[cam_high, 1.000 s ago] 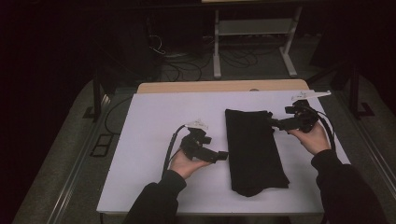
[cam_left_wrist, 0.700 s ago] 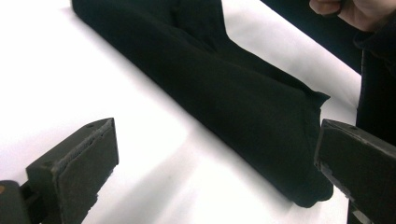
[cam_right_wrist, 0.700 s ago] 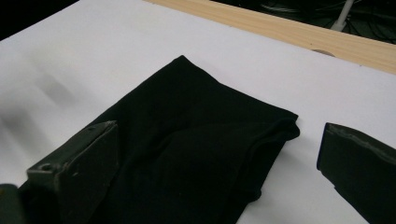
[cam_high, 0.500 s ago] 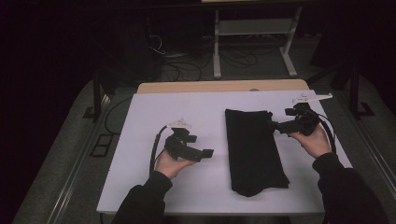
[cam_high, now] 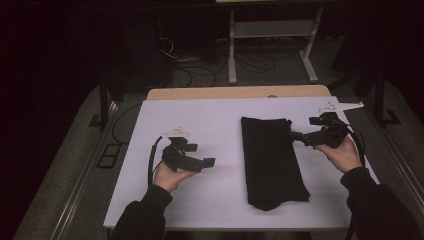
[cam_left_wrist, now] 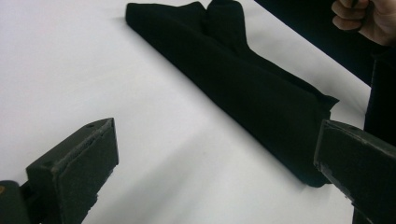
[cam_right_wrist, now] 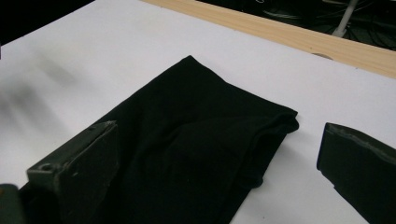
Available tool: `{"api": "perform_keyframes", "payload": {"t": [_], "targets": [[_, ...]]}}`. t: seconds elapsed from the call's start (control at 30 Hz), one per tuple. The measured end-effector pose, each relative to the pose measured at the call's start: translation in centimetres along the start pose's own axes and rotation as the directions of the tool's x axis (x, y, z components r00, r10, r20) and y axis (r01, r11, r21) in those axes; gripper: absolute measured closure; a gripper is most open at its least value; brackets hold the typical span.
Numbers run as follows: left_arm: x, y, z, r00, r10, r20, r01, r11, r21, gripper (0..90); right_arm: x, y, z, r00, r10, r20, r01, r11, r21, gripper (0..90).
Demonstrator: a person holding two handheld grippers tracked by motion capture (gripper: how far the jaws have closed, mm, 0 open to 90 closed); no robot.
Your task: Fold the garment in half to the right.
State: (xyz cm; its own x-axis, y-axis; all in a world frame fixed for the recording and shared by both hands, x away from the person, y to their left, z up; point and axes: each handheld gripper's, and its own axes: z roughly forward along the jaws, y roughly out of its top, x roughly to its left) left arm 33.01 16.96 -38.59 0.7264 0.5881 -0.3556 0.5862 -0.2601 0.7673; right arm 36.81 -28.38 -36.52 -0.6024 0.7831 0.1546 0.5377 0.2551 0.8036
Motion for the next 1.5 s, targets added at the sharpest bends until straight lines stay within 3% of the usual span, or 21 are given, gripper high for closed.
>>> {"api": "perform_keyframes", "payload": {"t": [0.57, 0.9, 1.5], "targets": [[1.8, -1.4, -3.0, 0.9985, -0.03, -0.046, 0.028, 0.9987, -0.042, 0.0, 0.1, -1.9, -1.4, 1.0, 0.005, 0.0, -0.005, 1.0, -0.014, 0.0], [2.5, -2.3, -4.0, 0.9975, -0.034, -0.062, 0.032, 0.9988, -0.037, 0.0, 0.1, -3.1, -2.4, 0.9997, 0.023, 0.002, -0.023, 0.999, -0.025, 0.0], [4.0, -4.3, -5.4, 0.9919, -0.064, -0.11, 0.056, 0.9958, -0.073, 0.0, -0.3, -5.6, -3.9, 0.9989, 0.043, 0.017, -0.043, 0.999, -0.028, 0.0]]}}
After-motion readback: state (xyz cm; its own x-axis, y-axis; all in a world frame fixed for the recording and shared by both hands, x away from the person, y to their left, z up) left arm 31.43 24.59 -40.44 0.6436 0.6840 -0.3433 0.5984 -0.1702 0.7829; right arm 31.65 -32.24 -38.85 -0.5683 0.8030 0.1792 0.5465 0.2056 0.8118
